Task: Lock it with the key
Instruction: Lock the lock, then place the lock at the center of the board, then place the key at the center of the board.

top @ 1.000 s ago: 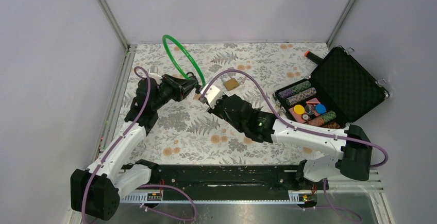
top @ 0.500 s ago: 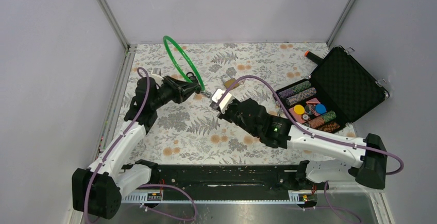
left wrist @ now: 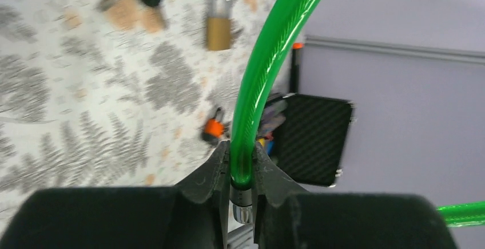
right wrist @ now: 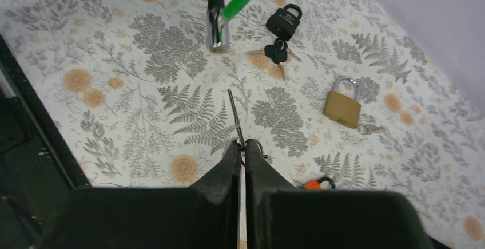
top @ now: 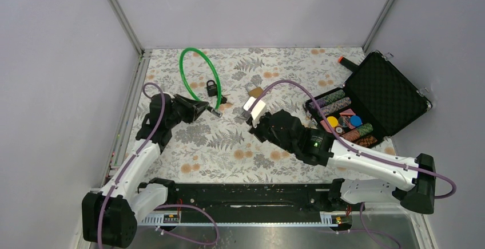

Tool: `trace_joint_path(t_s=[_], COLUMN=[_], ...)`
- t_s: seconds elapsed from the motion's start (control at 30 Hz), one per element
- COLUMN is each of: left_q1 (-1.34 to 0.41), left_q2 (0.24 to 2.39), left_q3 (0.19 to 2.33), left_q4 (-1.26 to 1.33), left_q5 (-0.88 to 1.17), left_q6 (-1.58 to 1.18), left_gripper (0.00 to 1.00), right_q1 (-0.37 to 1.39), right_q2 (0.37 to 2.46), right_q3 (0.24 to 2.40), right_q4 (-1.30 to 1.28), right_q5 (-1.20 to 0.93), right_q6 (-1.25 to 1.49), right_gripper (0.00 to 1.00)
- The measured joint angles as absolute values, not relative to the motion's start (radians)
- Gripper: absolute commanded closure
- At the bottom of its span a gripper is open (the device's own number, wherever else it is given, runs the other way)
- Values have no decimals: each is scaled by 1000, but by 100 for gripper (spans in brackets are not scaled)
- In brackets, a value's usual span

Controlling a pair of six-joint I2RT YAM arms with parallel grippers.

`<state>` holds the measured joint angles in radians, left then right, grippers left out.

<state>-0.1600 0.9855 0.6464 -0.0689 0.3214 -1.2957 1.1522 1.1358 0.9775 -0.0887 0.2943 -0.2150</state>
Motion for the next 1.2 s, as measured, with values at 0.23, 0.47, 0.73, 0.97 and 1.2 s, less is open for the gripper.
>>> trace_joint_path(t_s=[0.23, 0.47, 0.73, 0.97, 1.2], left_q1=[-252, -358, -365, -369, -369], left_q2=[922, 923, 938, 845, 696], left_q3=[434, 263, 255, 235, 237], left_q4=[-179, -254, -207, -197, -307], left_q5=[233, 159, 129, 94, 19], left_q6=[-1167, -1125, -1122, -1142, -1148], left_gripper=[100, 100, 78, 21, 1], right_q1=[1152, 1152, 1152, 1152, 1152], right_q2=[1145, 1324, 1632, 1801, 1816], right_q3=[972, 953, 950, 980, 1033], right_q4=[-20, 151, 181, 183, 165], right_q5=[236, 191, 158, 139, 141], right_q6=[29, 236, 380, 452, 492], right_gripper=[100, 100, 100, 86, 41])
